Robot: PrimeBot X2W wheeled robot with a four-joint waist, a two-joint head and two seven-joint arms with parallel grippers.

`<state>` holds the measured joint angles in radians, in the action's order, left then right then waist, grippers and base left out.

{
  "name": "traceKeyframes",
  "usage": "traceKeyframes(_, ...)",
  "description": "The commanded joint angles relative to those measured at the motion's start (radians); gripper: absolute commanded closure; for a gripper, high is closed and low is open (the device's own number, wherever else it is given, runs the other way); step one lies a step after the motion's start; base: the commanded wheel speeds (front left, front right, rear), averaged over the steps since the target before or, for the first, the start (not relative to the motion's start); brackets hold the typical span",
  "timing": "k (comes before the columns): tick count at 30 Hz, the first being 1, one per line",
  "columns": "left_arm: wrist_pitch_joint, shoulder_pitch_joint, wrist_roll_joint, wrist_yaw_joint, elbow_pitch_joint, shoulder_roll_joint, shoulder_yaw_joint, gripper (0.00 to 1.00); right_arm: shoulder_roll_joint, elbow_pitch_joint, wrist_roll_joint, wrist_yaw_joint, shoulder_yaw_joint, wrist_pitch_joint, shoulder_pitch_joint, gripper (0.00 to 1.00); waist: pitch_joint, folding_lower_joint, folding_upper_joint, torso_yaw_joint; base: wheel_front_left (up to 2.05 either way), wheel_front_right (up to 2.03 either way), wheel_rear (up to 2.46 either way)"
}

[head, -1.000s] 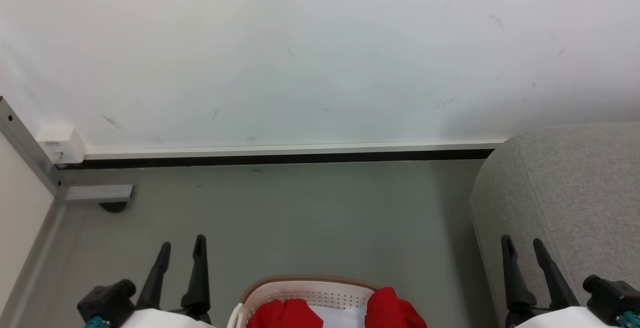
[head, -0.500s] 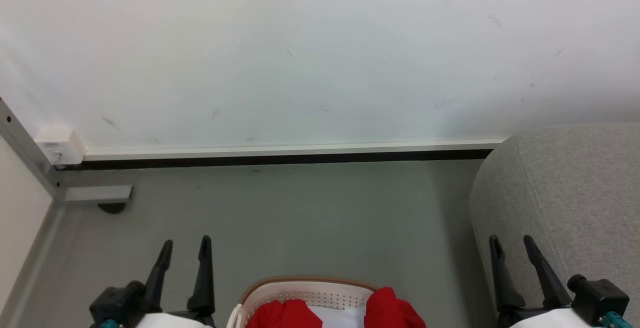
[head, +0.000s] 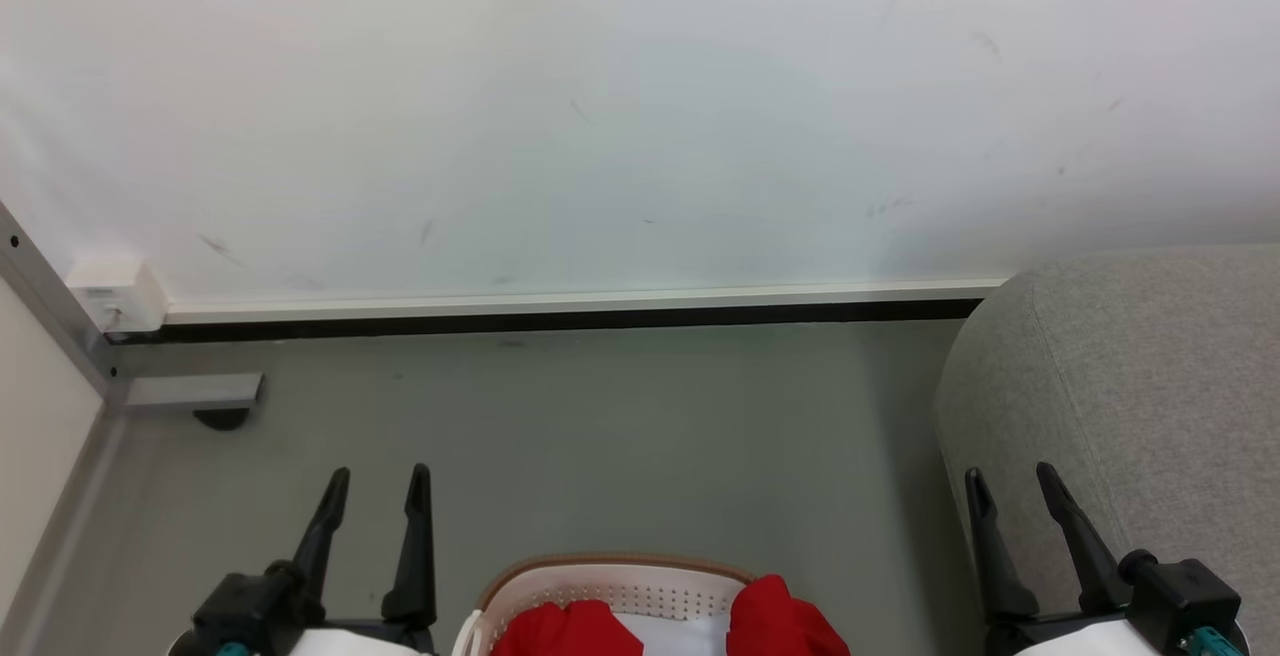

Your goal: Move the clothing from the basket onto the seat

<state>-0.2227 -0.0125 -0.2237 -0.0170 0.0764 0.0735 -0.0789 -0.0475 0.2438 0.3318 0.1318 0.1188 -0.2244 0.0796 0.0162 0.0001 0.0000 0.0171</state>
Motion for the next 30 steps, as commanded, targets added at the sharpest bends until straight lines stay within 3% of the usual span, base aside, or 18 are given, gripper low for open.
traceKeyframes(1,-0.013,0.007,0.027,-0.001,-0.008,-0.001,0.001,0.0,-0.004,-0.006,-0.024,-0.002,0.001,-0.009,0.01,0.0,0.001,-0.0001,0.0,0.0,0.0,0.0,0.0)
traceKeyframes(20,-0.043,0.014,0.137,-0.012,-0.003,-0.016,0.003,0.0,-0.005,-0.002,-0.139,-0.002,0.028,-0.042,0.015,0.0,0.005,-0.0001,0.0,0.005,0.0,0.0,0.0)
traceKeyframes(30,-0.042,0.007,0.112,-0.018,-0.001,-0.019,0.01,0.0,-0.005,0.006,-0.121,-0.002,0.029,-0.04,0.016,0.0,0.004,-0.0001,0.0,0.007,0.0,0.0,0.0)
